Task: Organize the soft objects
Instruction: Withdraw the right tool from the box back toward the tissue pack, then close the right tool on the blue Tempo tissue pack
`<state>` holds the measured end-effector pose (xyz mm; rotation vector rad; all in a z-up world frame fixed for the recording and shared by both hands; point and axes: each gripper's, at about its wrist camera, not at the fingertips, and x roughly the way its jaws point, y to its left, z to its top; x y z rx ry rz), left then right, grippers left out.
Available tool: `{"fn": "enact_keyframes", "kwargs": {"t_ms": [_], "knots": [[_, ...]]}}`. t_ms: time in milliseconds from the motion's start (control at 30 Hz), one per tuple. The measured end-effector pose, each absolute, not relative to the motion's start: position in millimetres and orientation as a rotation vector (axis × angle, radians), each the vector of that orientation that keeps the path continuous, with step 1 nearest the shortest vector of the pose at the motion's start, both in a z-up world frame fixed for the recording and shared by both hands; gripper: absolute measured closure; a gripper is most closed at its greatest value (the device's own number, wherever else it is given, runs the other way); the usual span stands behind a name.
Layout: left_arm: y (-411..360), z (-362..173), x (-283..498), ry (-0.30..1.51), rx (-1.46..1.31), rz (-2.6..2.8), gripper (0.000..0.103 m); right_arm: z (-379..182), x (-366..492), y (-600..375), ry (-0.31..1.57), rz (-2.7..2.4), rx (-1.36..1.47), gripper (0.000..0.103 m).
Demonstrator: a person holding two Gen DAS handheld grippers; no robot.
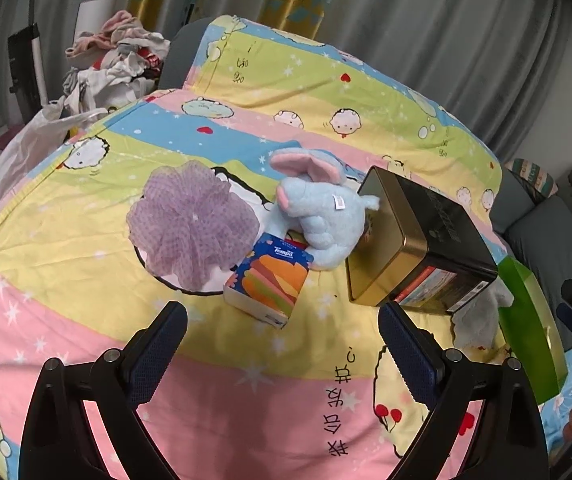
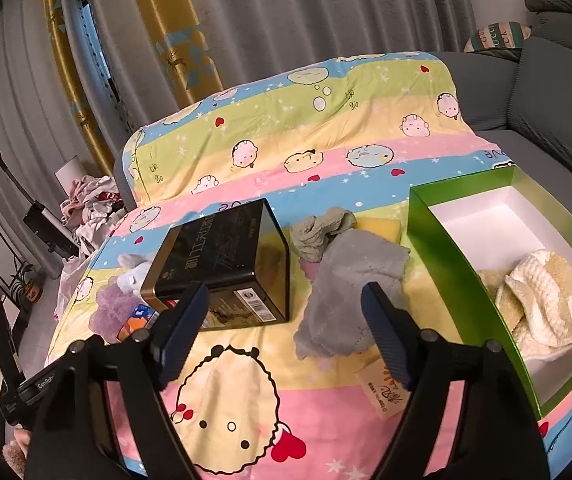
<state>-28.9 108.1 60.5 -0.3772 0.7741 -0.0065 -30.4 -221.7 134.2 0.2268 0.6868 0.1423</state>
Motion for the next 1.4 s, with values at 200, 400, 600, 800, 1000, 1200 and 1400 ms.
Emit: {"fn": "enact_keyframes", "kwargs": {"t_ms": [200,400,600,800,1000,1200,1400], "knots": [[109,60,-29,0.774,-0.387,-0.007,0.007,131,-28,-220,0.701,0.150,0.226,0.026],[110,59,-28,0.783,-0.398,-0.010,0.007,130,-26,-219,0.707,0.156,0.228,0.027],[110,58,-27,0.803,-0.372,0.003,0.007,127,-26,-219,0.724,0.165,0.225,0.028],[118,60,-28,0.810,-0.354,0.026,0.007,124,-29,-211,0.771,0.241,0.244,0.028],[134,60,-28,0.821,-0.380,0.032,0.007,128,-25,-167,0.828,0.377,0.271,0.027],[148,50,-21,0.861,-0.438,0.008,0.007,117,-1,-100,0.963,0.485,0.299,0.021],[156,43,-11,0.877,-0.446,-0.048,0.025,93,25,-38,1.097,0.535,0.323,0.022]]}}
